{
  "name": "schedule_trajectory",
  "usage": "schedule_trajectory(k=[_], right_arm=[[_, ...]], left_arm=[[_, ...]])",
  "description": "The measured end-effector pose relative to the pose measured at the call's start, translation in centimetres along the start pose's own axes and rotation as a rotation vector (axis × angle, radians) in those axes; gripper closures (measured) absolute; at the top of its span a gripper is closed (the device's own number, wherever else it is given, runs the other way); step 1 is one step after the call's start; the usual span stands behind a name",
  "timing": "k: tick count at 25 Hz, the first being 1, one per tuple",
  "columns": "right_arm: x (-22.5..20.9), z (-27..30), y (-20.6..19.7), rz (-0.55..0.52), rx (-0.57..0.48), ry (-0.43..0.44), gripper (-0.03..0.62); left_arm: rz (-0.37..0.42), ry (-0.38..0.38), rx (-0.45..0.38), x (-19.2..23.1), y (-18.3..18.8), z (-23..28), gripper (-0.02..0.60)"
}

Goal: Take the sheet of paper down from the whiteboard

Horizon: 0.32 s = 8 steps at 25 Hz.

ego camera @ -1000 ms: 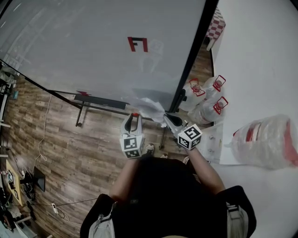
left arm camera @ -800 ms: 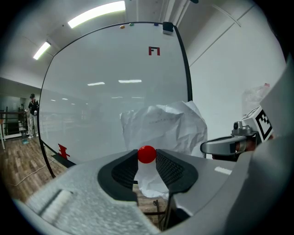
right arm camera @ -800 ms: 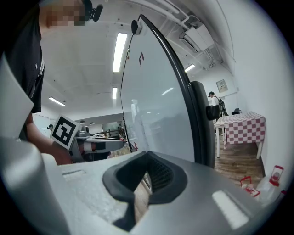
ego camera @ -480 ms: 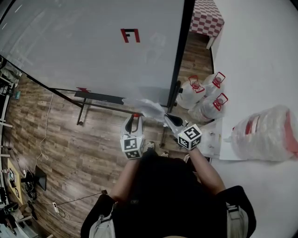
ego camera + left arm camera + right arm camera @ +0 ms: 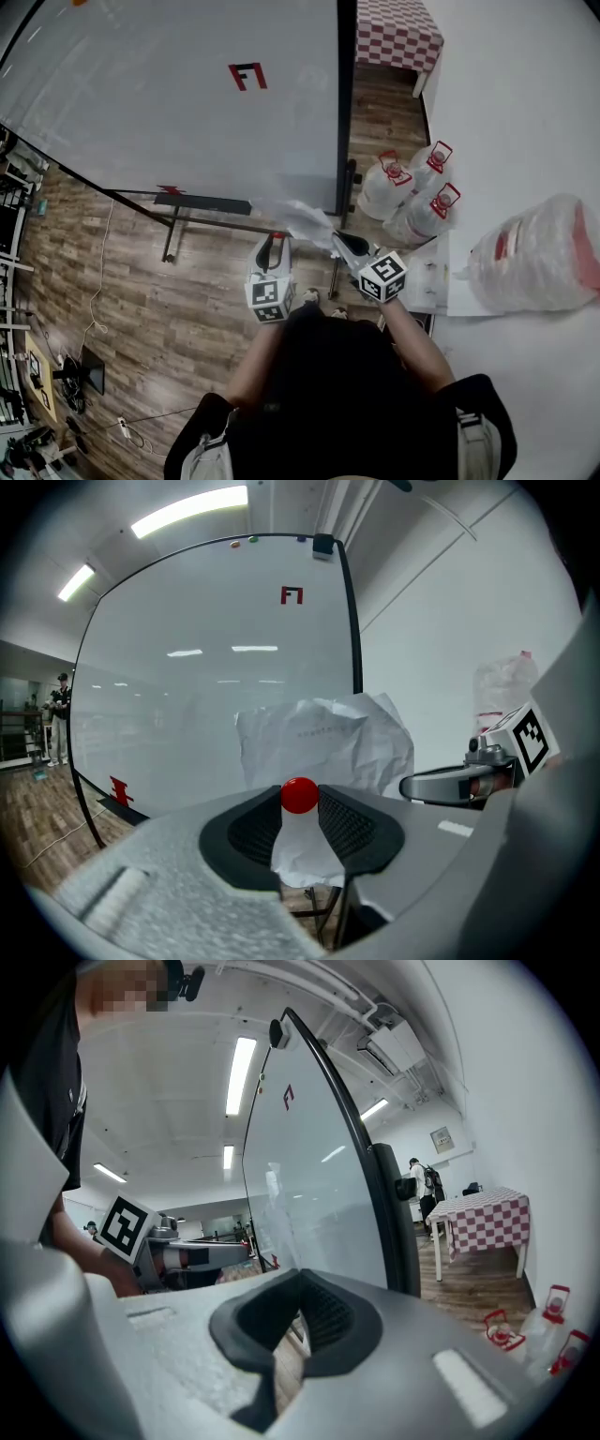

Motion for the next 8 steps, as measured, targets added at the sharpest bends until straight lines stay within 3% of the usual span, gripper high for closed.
schedule_trajectory(k=[8], right_arm=[[-0.36,0.07,0.36,0.028,-0.022,-0.012,0.589]], left_arm=[[-0.003,-0.007,-0.003,0.26,0.18,-0.23,0.451]])
Point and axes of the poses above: the fingertips, and each gripper's own axes: z forward along the fingers, x to its left, y out of its top, the point moved 2 cm from there along -z, backward along the fingers, and after that the axes turned 4 degrees about z, right-handed, at the moved point
